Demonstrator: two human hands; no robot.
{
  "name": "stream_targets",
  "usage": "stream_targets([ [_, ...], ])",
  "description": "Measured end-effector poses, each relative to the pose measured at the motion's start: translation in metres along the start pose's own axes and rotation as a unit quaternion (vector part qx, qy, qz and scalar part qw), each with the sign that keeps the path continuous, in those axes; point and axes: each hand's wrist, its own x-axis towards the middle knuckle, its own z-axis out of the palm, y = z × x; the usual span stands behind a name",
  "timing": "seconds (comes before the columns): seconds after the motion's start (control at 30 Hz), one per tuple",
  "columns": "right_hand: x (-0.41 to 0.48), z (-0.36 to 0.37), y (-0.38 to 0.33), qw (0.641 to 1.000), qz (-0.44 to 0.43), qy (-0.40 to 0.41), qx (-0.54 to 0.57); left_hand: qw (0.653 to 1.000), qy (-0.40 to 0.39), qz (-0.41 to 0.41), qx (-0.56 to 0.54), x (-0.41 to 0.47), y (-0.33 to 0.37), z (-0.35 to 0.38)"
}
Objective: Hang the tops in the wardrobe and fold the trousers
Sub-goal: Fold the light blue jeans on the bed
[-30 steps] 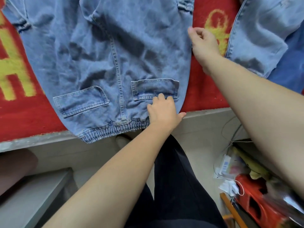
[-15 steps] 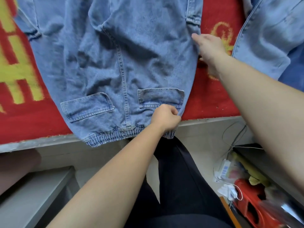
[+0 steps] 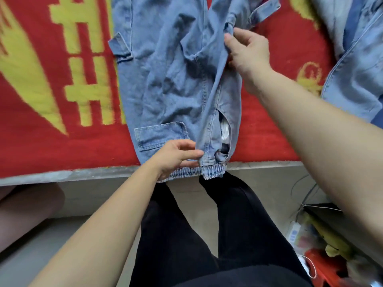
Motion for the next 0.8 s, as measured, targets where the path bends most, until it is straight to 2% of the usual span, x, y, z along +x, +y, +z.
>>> stream_targets([
  [0.27, -0.018, 0.182, -0.006, 0.988, -0.066, 0.013, -0.139, 0.998, 0.052, 0.013, -0.023, -0.040, -0.026, -0.121],
  [0.4, -0.016, 0.238, 0.020, 0.965, -0.071, -0.018, -0.250, 0.996, 0.091, 0.005, -0.013, -0.043, -0.045, -0.162],
  [0.5, -0.020, 0.241, 0.035, 0.925, -0.060, -0.103, -0.360, 0.989, 0.143, -0.006, 0.033, -0.034, -0.057, -0.175],
  [0.63, -0.035, 0.223, 0.034, 0.921, -0.052, -0.165, -0.350, 0.983, 0.155, -0.004, 0.095, -0.022, -0.062, -0.168],
  [0.73, -0.060, 0.193, 0.039, 0.932, -0.081, -0.117, -0.334, 0.986, 0.152, -0.010, 0.061, -0.026, -0.059, -0.153],
  [0.8, -0.087, 0.162, 0.052, 0.929, -0.146, -0.003, -0.341, 0.987, 0.158, 0.006, 0.028, -0.030, -0.059, -0.139],
])
